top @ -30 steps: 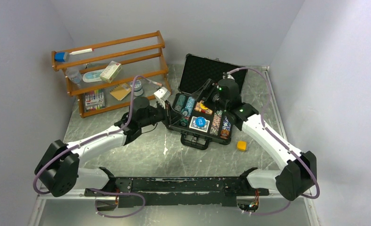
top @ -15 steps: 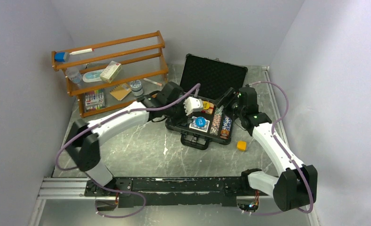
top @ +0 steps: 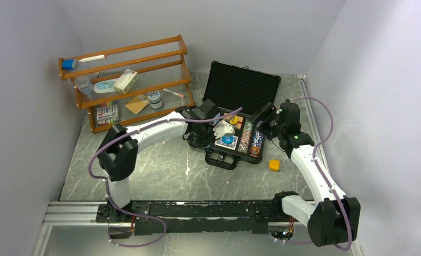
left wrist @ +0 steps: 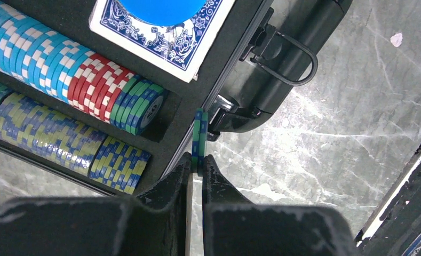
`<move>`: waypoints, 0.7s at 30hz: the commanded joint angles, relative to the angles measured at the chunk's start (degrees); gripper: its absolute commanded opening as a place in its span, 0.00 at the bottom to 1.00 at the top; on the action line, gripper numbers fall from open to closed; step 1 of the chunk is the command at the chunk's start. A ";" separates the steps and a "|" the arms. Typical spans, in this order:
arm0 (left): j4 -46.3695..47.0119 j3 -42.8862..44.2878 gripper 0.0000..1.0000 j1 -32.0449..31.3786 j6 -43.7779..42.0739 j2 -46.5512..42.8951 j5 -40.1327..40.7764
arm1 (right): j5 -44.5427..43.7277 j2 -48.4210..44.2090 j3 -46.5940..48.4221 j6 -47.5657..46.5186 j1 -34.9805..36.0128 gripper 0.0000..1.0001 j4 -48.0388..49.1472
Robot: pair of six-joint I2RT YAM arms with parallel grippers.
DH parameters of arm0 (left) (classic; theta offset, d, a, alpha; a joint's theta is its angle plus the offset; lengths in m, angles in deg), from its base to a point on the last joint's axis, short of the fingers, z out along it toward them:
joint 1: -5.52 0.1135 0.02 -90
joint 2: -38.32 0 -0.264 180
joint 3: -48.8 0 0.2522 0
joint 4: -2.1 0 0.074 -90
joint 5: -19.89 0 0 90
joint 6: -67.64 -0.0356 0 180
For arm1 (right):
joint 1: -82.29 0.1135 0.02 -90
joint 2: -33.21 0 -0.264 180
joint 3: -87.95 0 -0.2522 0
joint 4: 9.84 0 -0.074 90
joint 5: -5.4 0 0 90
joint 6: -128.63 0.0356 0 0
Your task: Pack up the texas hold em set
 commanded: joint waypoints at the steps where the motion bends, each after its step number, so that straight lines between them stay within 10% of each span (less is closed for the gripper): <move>1: -0.85 2.54 0.07 -0.21 -1.12 1.03 4.58 | 2.18 -0.26 -0.48 -1.16 -0.98 0.72 1.08; 21: 3.22 3.30 0.07 -0.52 -3.23 1.57 7.79 | 3.54 -0.65 -1.48 -0.63 -1.48 0.72 1.85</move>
